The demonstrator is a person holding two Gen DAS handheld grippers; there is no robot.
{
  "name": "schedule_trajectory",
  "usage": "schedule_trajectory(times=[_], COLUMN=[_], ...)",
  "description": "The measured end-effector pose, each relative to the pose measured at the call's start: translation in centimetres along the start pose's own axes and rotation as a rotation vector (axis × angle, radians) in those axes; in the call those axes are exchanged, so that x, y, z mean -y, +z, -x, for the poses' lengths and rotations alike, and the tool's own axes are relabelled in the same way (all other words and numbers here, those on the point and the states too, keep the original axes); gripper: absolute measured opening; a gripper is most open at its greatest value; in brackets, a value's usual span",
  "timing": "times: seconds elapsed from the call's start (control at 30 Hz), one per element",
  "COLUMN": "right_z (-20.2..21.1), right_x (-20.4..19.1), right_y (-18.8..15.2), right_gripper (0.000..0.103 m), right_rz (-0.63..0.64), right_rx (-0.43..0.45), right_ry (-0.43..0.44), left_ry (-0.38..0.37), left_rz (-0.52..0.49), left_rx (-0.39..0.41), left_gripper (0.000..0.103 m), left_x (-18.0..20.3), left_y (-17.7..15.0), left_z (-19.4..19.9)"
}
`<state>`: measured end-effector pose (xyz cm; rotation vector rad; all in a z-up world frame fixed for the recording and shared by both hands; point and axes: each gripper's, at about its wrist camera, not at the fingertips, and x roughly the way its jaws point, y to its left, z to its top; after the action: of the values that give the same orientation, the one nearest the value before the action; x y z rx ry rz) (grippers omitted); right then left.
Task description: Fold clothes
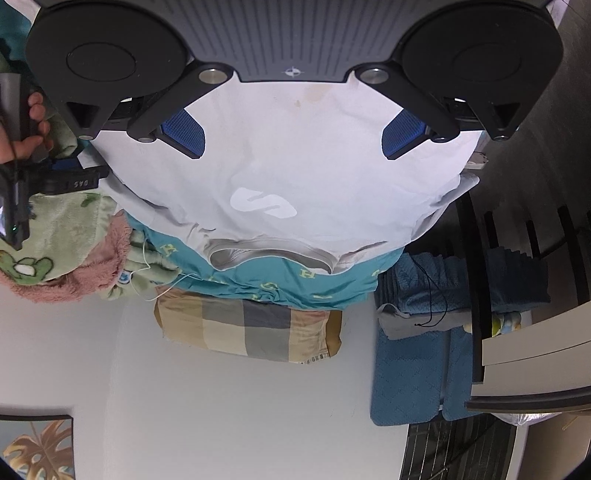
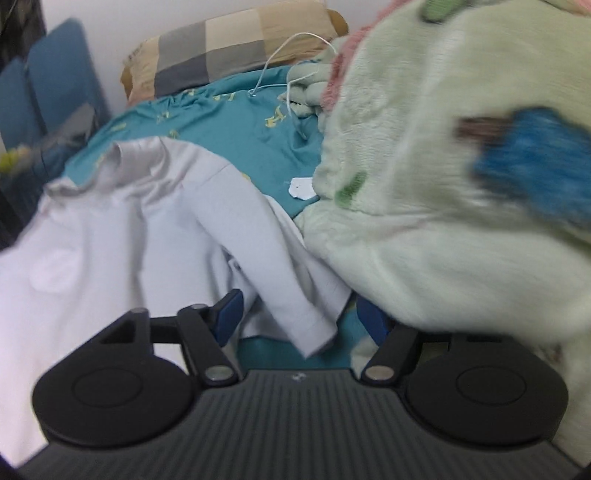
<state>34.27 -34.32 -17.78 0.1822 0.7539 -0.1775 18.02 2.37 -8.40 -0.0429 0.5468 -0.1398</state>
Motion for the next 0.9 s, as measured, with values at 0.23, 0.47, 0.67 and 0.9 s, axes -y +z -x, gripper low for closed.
schedule_trajectory(times=[0.23, 0.47, 0.67, 0.9], right_z=[-0.4, 4.3, 7.6, 4.1], right_x=[-0.8, -3.8, -12.9, -26.3], right_y=[0.8, 5.7, 8.9, 5.9], right_gripper=[0.006, 0.005, 0.005, 0.005], right_rz=[0.05, 0.064, 0.14, 0.386], right_rx=[0.116, 0.263, 0.319, 0.263], right_ry=[-0.113, -0.151, -0.04, 0.097], left_ry=[0.007, 0.022, 0.055, 0.115], left_rz=[0.064, 0.188, 0.277, 0.394], left_rx=[-0.004, 0.034, 0.064, 0.101], left_gripper=[0.103, 0.103, 0.103, 0.103], left_x=[-1.3, -3.8, -6.6, -11.3], left_y=[0.6, 2.1, 3.3, 4.4], left_z=[-0.8, 0.4, 1.7, 3.3])
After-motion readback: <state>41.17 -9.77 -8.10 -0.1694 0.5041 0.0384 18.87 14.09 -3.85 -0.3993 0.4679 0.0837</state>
